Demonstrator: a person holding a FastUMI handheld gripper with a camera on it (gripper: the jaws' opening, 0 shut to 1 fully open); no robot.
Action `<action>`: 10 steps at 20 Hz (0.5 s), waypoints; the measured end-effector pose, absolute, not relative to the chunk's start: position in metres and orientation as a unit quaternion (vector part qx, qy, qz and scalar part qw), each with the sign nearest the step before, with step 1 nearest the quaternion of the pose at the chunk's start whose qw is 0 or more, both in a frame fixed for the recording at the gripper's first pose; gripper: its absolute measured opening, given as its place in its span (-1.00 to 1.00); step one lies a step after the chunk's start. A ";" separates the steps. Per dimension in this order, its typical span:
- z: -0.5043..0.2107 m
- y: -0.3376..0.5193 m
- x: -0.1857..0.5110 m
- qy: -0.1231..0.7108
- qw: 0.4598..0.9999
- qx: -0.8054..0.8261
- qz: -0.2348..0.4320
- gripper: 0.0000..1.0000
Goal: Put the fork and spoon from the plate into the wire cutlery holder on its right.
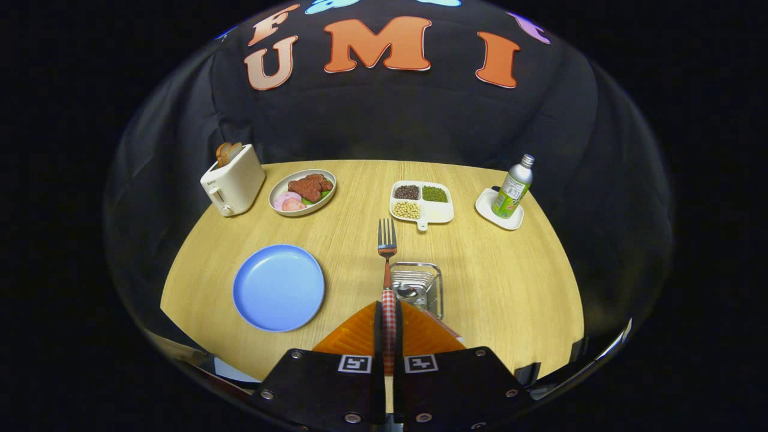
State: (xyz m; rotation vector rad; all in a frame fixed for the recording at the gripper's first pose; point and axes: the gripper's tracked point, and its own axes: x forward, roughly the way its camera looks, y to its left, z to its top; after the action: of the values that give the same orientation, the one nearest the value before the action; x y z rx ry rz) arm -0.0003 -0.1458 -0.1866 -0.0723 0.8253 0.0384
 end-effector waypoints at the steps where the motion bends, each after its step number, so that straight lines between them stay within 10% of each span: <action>1: -0.186 -0.151 -0.003 0.408 0.912 -0.039 0.021 -0.89; 10: -0.192 -0.172 -0.028 0.495 0.866 -0.050 0.058 -0.89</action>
State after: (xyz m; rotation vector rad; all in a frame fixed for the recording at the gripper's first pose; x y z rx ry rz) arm -0.0279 -0.1719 -0.1922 -0.1050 1.0360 0.1222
